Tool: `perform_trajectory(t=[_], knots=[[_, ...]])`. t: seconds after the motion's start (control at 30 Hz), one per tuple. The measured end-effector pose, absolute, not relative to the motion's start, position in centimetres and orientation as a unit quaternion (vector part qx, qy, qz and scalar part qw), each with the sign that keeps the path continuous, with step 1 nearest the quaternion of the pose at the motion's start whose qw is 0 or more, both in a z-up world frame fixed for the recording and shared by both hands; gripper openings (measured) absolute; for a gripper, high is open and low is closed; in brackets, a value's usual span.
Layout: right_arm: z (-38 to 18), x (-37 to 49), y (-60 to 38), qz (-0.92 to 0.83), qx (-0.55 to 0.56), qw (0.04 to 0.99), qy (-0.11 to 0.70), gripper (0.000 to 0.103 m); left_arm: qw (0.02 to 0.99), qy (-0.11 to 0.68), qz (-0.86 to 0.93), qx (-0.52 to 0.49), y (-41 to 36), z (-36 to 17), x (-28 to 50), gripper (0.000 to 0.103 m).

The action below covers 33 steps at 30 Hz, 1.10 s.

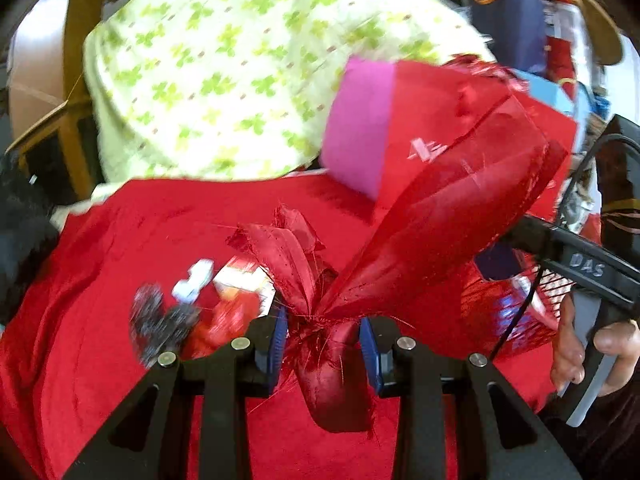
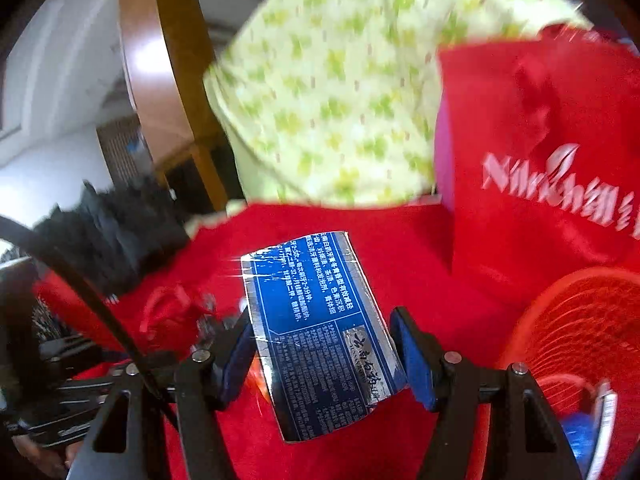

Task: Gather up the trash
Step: 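Carry ribbon into red basket with left tool while right tool drops toothpaste box, then move both tools back over the remaining trash pile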

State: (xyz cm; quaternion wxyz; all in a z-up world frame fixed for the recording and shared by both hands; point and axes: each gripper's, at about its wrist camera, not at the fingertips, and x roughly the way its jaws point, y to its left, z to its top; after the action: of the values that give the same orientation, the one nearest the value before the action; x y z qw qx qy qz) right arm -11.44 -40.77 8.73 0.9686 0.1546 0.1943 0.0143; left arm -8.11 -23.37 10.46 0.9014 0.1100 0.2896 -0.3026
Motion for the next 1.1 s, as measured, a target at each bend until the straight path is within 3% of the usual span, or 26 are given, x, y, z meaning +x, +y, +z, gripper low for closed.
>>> perform_trajectory(t=[0.27, 0.53, 0.6, 0.67, 0.7, 0.73, 1.1], knots=[[10.5, -20.3, -49.5, -0.023, 0.258, 0.961, 0.092, 0.069, 0.873, 0.263, -0.393, 0.117, -31.3, 12.7, -11.1, 0.037], [7.0, -25.1, -57.6, -0.072, 0.365, 0.925, 0.079, 0.07, 0.826, 0.28, -0.471, 0.132, -40.9, 11.7, -13.1, 0.038], [6.2, -25.2, -58.8, -0.075, 0.385, 0.916, 0.083, 0.071, 0.817, 0.287, -0.481, 0.138, -42.6, 11.0, -13.3, 0.043], [5.5, -25.8, -59.9, -0.085, 0.401, 0.908, 0.089, 0.073, 0.811, 0.29, -0.486, 0.149, -44.2, 10.1, -13.7, 0.068], [5.3, -25.8, -60.3, -0.092, 0.403, 0.906, 0.092, 0.079, 0.813, 0.288, -0.482, 0.155, -44.6, 9.8, -13.9, 0.072], [5.2, -25.9, -60.6, -0.1, 0.404, 0.905, 0.094, 0.083, 0.814, 0.287, -0.48, 0.159, -45.1, 9.5, -14.3, 0.073], [7.2, -25.1, -58.5, -0.096, 0.362, 0.926, 0.055, 0.083, 0.83, 0.308, -0.44, 0.149, -40.4, 8.9, -13.4, 0.073]])
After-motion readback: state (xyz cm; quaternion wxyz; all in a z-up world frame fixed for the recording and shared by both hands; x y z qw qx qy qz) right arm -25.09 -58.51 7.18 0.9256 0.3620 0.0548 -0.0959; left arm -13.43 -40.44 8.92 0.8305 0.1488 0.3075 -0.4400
